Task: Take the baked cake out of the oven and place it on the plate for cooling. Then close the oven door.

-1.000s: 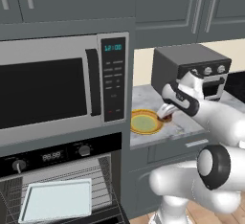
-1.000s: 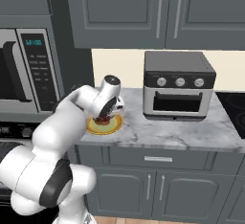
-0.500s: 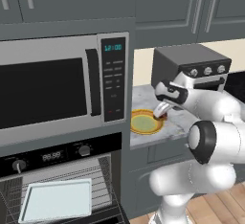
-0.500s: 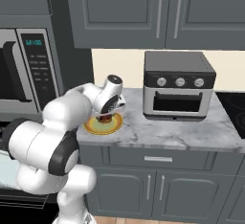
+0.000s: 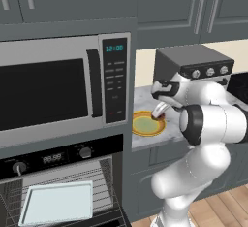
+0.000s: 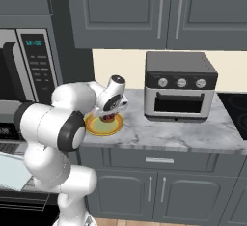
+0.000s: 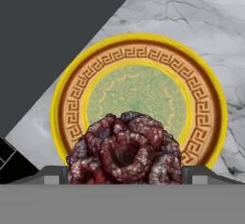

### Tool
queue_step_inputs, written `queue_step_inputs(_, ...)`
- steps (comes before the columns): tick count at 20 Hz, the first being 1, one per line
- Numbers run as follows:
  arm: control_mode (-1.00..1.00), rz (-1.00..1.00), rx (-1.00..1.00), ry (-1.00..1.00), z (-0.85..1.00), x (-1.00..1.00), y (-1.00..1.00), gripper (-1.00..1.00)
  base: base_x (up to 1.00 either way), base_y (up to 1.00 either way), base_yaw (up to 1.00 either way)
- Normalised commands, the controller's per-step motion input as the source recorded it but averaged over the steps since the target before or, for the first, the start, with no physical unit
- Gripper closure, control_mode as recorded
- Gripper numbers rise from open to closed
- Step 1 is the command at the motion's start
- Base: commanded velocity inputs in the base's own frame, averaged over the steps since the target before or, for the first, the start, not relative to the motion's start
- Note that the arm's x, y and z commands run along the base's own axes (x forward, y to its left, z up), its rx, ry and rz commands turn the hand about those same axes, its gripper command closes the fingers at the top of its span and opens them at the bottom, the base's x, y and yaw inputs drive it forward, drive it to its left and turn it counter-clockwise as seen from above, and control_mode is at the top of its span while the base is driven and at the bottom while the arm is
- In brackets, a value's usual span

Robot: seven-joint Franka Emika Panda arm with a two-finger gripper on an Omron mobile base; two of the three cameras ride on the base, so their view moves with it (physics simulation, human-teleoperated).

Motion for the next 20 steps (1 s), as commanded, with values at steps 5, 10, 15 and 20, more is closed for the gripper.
queue_step_inputs(5, -1.00, 0.04, 0.00, 0.02, -0.15, 0.25, 0.10, 1.00, 0.00, 0.00, 0.00)
queue_step_inputs(10, -1.00, 0.04, 0.00, 0.03, -0.19, 0.26, 0.07, 1.00, 0.00, 0.00, 0.00)
queue_step_inputs(15, -1.00, 0.05, 0.00, 0.01, -0.22, 0.21, 0.05, 1.00, 0.00, 0.00, 0.00)
queue_step_inputs(20, -1.00, 0.05, 0.00, 0.00, -0.20, 0.18, 0.07, 1.00, 0.00, 0.00, 0.00)
